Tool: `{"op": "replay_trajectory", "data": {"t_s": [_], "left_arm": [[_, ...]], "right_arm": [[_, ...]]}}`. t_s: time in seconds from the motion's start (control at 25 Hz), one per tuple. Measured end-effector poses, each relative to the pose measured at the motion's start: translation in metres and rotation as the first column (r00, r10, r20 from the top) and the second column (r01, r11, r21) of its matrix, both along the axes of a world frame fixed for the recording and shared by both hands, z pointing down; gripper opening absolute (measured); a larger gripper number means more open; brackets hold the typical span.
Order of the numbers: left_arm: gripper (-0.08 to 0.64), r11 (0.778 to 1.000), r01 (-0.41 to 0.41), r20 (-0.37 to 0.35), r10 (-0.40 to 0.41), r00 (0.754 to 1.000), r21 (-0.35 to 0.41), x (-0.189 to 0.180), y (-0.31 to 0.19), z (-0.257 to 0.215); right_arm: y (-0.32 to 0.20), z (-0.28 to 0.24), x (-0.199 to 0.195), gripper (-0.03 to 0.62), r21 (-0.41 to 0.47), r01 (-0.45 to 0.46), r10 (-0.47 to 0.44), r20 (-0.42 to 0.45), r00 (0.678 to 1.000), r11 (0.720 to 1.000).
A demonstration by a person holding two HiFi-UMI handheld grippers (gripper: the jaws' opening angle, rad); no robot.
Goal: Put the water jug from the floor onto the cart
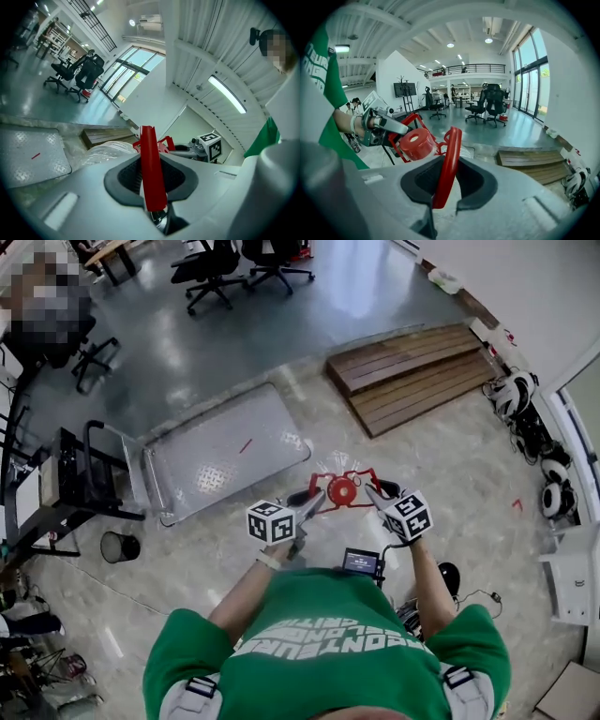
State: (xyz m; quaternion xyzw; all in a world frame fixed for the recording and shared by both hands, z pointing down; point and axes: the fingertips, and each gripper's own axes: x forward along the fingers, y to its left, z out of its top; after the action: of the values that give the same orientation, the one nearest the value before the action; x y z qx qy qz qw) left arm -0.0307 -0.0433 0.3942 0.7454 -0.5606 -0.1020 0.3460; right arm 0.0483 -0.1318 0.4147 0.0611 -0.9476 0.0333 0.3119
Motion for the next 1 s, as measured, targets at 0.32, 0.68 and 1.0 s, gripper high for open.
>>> {"op": "replay_trajectory", "data": {"t_s": [0.32,0.68,1.0], "left_arm": [[0.077,0.988,0.153,-0.003,-0.153,0.988,0.014,-0.1,0.042,-0.002],[0.077,0.951,0.309,-0.018,-0.309,0.951,0.028,-0.194,0.102,-0.006],[0.08,0.918,0.396,-0.03,-0.395,0.918,0.034,-0.238,0.132,-0.007]], "right_arm": [[0.032,0.002,-0.116,0.067,0.008,0.153,-0.153,0.01,0.988,0.988],[0.087,-0.003,-0.229,0.07,0.029,0.309,-0.309,0.011,0.951,0.951],[0.117,-0.005,-0.282,0.071,0.025,0.393,-0.393,0.004,0.919,0.919]]}}
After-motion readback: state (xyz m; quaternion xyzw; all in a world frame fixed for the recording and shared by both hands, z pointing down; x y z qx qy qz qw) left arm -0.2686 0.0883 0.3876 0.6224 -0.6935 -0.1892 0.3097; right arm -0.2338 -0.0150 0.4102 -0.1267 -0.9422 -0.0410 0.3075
